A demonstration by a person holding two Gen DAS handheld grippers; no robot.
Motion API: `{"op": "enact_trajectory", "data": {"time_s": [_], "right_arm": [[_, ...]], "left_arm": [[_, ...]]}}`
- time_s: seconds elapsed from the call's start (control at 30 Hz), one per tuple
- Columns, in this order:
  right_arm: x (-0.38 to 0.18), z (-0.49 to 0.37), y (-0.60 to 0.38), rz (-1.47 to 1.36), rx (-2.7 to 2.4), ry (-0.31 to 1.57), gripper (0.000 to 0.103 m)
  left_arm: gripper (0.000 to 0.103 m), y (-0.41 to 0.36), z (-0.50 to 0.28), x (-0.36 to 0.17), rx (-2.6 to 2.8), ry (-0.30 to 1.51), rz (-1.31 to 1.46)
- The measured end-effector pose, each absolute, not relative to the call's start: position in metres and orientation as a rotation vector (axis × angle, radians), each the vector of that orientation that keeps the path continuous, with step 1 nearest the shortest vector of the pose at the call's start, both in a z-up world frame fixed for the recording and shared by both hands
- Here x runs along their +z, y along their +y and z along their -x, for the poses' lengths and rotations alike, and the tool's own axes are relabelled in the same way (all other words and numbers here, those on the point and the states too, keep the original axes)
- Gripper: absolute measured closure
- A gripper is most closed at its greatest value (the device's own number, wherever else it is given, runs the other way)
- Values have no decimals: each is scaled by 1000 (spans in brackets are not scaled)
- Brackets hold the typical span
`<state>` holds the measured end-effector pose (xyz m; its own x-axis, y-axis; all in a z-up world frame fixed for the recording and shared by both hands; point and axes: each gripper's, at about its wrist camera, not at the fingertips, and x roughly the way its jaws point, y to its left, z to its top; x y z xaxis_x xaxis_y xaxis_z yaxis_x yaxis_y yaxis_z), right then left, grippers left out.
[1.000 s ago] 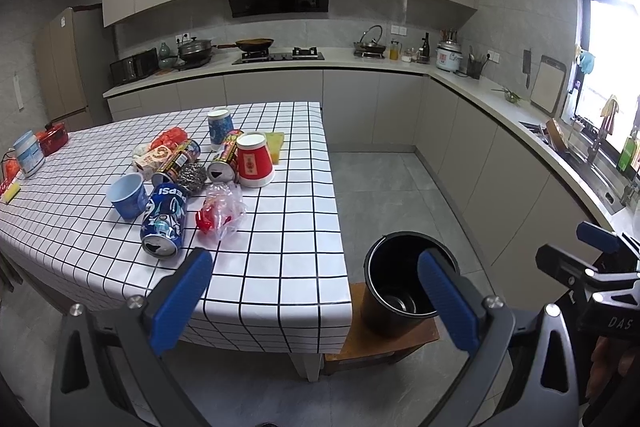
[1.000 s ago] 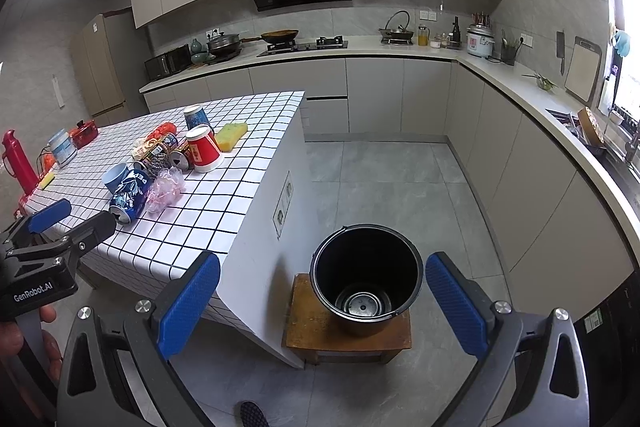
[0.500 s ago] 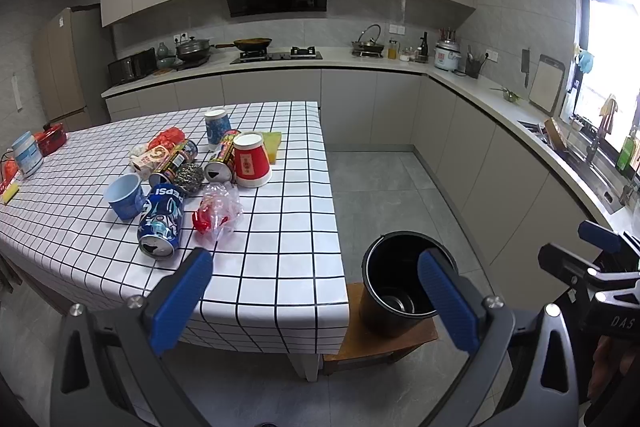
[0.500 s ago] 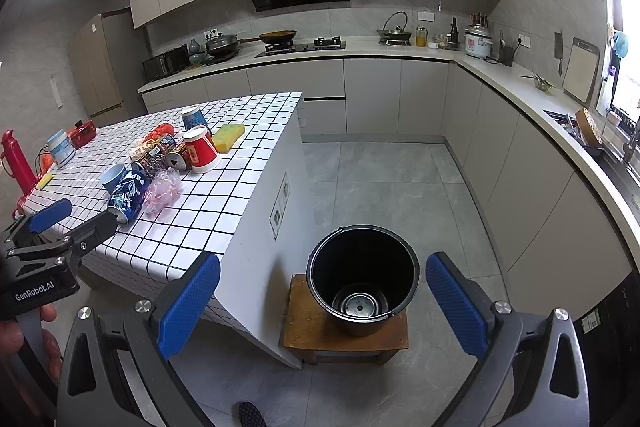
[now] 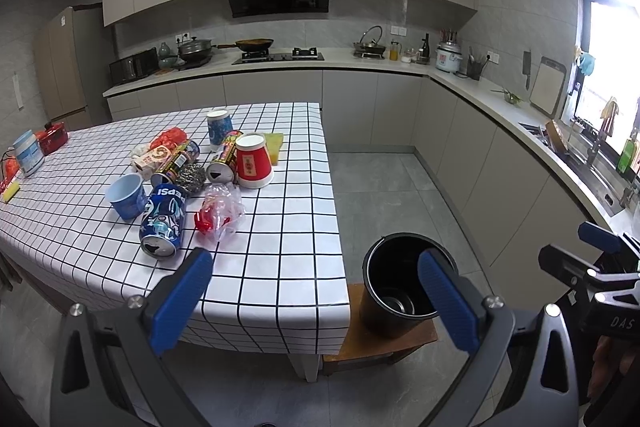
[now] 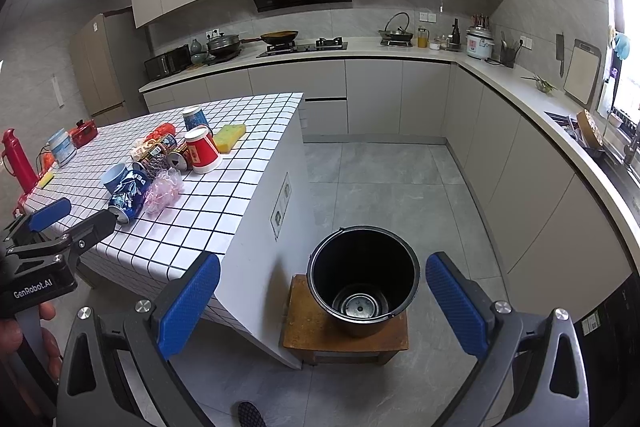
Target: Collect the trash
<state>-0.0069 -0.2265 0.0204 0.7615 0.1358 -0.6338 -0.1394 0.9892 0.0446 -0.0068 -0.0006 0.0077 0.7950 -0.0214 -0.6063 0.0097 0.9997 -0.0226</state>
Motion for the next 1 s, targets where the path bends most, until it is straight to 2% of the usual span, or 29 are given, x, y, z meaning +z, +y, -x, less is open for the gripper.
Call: {"op": "enact_trajectory", "data": {"time_s": [1.0], "right_arm": [[19,1,-224,2,167,701,0]], "left_arm": [[0,9,5,3,0,680,49]]}}
